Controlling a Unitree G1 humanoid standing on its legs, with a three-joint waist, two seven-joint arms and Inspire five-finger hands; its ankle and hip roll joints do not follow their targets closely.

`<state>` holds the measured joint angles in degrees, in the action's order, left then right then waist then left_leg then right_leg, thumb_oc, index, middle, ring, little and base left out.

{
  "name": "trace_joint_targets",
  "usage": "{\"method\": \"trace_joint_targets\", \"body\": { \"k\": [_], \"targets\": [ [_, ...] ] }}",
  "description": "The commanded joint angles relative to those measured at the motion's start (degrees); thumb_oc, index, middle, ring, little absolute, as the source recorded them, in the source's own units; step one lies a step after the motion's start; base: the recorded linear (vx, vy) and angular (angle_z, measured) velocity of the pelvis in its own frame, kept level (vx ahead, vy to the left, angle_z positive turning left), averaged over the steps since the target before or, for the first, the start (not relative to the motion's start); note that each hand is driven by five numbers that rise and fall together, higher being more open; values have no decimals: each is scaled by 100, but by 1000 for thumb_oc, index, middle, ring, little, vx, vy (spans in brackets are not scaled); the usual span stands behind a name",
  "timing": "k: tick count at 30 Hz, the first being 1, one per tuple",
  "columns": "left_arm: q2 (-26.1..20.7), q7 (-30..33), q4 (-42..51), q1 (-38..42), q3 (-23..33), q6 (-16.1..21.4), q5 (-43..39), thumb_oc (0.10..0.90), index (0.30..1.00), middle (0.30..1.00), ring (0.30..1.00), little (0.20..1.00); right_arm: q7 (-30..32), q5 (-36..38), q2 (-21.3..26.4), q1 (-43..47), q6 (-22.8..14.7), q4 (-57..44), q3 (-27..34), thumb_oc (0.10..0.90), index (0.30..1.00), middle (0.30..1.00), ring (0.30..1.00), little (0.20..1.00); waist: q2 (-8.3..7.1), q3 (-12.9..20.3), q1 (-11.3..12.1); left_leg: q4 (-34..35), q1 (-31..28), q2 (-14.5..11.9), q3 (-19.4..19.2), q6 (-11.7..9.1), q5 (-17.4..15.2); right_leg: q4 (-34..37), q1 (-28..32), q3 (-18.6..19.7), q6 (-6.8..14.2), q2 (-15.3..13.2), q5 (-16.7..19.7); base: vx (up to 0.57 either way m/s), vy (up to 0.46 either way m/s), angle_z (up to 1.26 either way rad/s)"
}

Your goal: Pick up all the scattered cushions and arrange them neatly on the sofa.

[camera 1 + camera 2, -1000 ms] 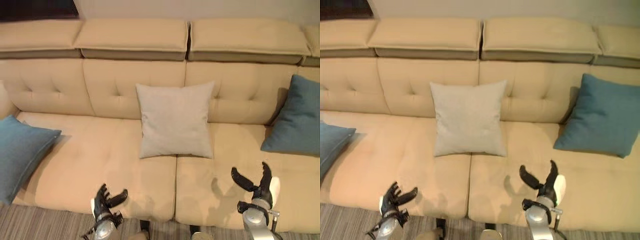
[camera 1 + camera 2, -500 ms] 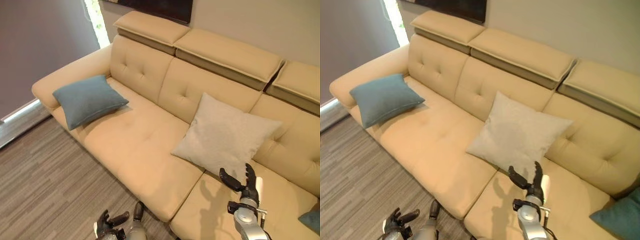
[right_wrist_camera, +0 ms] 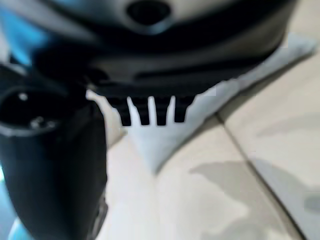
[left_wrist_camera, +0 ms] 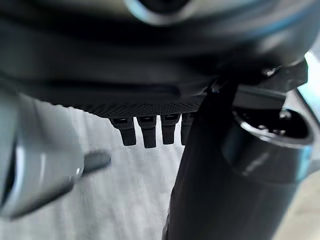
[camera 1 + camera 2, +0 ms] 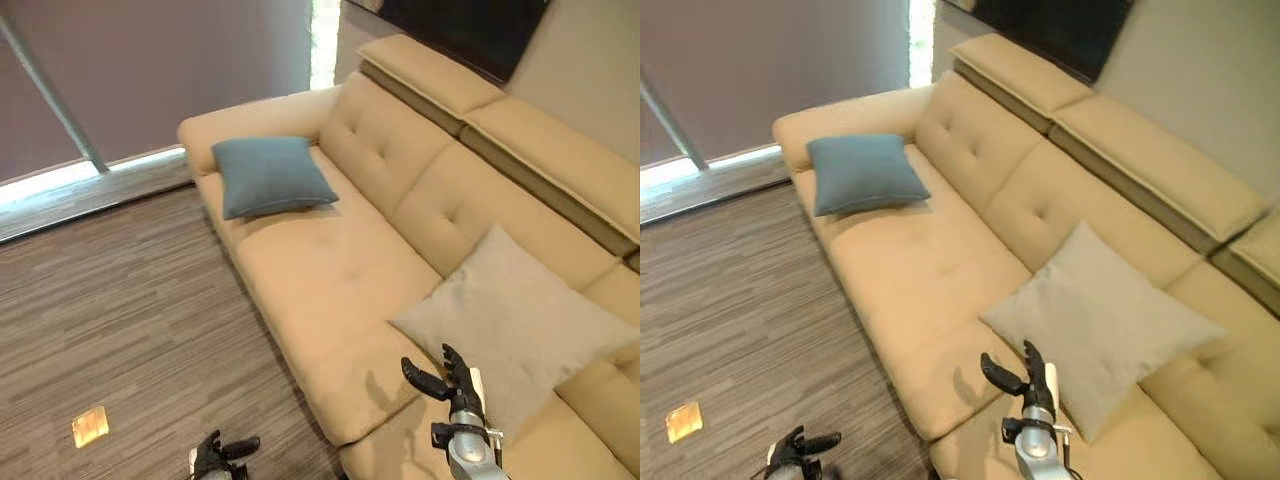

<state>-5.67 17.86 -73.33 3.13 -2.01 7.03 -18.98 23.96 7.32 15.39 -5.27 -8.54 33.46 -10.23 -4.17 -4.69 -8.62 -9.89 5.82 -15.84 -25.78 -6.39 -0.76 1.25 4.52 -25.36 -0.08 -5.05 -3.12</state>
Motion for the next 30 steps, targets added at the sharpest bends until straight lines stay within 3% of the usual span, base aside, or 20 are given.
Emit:
{"method": "trace_joint_targets", "body": {
  "k": [1,7,8,11,12,13,14,15,16,17,18,21,23,24,25,30],
  "targets": [
    [-82,97,-216,-373,-75,-115,420,800,900,900,900,900,-59,-155,137,467,-373,-231,79,800,900,900,900,900,18,119,54,579,-642,244,230,-44,-440,-637,-533,457,716,-681,-46,-9,250,87],
    [-440,95,-107,-285,-274,-78,1020,800,900,900,900,900,-333,-171,-255,838,-292,-250,-290,800,900,900,900,900,-159,24,379,667,-514,975,615,404,-796,-877,-530,229,1080,-1402,454,-19,406,70],
    [-506,115,-117,-275,-331,-75,1142,800,900,900,900,900,-369,-237,-287,912,-276,-270,-388,800,900,900,900,900,-190,-18,417,635,-501,1109,669,497,-859,-1104,-559,214,1156,-1616,688,-5,294,47],
    [-640,148,-92,-170,-433,-103,1417,800,900,900,900,900,-422,-260,-366,1004,-293,-323,-489,800,900,900,900,900,-193,-140,432,623,-471,1272,860,621,-904,-1647,-721,457,1175,-1834,941,-44,219,50],
    [-726,199,-69,-99,-552,-108,1613,800,900,900,900,900,-435,-237,-380,997,-320,-364,-507,800,900,900,900,900,-184,-193,367,613,-366,1314,990,683,-779,-1776,-815,780,1097,-1762,1104,-76,220,62],
    [-762,213,-42,-57,-616,-114,1717,800,900,900,900,900,-457,-217,-394,947,-334,-449,-564,800,900,900,900,900,-122,-211,307,619,-368,1344,1158,714,-772,-1992,-932,1235,1057,-1584,1044,-3,277,106],
    [-832,245,18,20,-694,-117,1838,800,900,900,900,900,-490,-168,-362,847,-370,-488,-610,800,900,900,900,900,-39,-214,192,720,-413,1455,1496,747,-727,-2125,-1072,1978,925,-1088,793,65,207,120],
    [-832,245,18,21,-694,-117,1838,800,900,900,900,900,-490,-167,-362,848,-370,-488,-610,800,900,900,900,900,-34,-201,190,722,-397,1451,1497,746,-720,-2118,-1084,1975,922,-1083,803,97,175,131],
    [-859,263,30,46,-707,-122,1863,800,900,900,900,900,-515,-144,-340,824,-370,-513,-633,800,900,900,900,900,-13,-204,163,752,-400,1502,1639,762,-703,-2190,-1172,2156,882,-906,709,76,55,104],
    [-882,282,19,77,-733,-119,1895,800,900,900,900,900,-517,-117,-325,823,-380,-499,-660,800,900,900,900,900,-3,-207,144,770,-409,1552,1753,773,-693,-2163,-1207,2214,845,-776,586,230,77,113],
    [-899,265,-35,126,-775,-150,1962,800,900,900,900,900,-570,-57,-330,859,-415,-447,-721,800,900,900,900,900,42,-208,106,863,-459,1591,1925,764,-685,-1927,-1389,2256,734,-359,97,247,41,83],
    [-844,214,-77,122,-813,-172,1999,800,900,900,900,900,-624,-56,-325,895,-427,-419,-815,800,900,900,900,900,43,-266,47,916,-595,1685,2019,756,-738,-1730,-1737,2256,740,-13,96,175,14,64],
    [-808,216,-92,126,-830,-176,1995,800,900,900,900,900,-637,-65,-324,909,-426,-376,-866,800,900,900,900,900,51,-304,12,932,-674,1713,2062,751,-773,-1700,-1873,2192,739,63,133,157,2,15],
    [-733,167,-82,133,-878,-177,1946,800,900,900,900,900,-698,-77,-310,902,-414,-337,-940,800,900,900,900,900,62,-365,-49,961,-825,1780,2146,743,-828,-1615,-2189,1946,755,141,256,288,-22,17],
    [-700,129,-86,123,-906,-168,1939,800,900,900,900,900,-723,-84,-300,854,-406,-275,-953,800,900,900,900,900,41,-376,-85,931,-898,1835,2232,730,-871,-1432,-2047,1821,752,133,231,305,-50,24],
    [-514,172,-80,10,-977,-167,2009,800,900,900,900,900,-798,-231,-224,709,-363,-252,-1115,800,900,900,900,900,65,-259,-118,596,-1031,1885,2238,623,-1118,-1169,-1668,1994,589,290,120,226,-61,26]
  ]
}}
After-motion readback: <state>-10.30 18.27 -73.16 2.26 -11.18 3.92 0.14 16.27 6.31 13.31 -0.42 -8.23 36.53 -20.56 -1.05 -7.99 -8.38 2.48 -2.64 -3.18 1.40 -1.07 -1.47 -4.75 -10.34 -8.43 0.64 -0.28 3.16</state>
